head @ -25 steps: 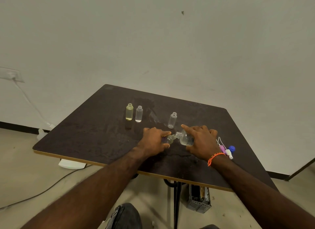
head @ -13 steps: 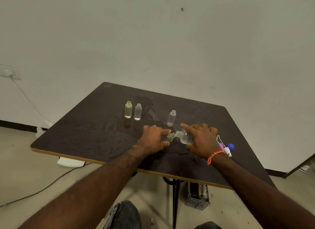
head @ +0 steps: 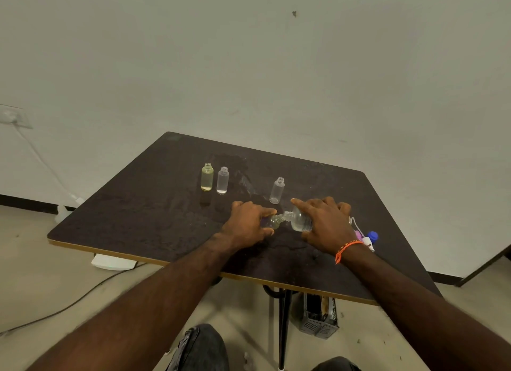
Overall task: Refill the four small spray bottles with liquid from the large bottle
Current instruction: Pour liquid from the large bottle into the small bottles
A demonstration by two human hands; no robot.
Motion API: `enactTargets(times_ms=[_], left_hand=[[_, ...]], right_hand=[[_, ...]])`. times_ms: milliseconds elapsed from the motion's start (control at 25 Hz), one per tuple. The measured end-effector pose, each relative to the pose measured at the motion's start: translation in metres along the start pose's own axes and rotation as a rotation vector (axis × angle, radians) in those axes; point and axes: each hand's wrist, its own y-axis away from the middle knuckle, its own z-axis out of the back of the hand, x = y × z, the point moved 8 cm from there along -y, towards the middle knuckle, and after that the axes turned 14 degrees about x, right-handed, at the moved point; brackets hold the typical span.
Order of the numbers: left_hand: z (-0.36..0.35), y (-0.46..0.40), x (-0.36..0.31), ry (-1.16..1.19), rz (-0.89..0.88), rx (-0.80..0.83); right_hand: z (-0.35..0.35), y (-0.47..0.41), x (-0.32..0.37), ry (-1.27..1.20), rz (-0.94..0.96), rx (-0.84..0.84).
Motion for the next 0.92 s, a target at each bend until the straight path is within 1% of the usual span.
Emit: enactTargets(times_ms=[920], left_hand=[[0.0007,0.0042,0.0029,0.061,-0.025,-0.037]], right_hand=[[0.0087,-0.0010,0.0058,0.032,0.014,0.012]])
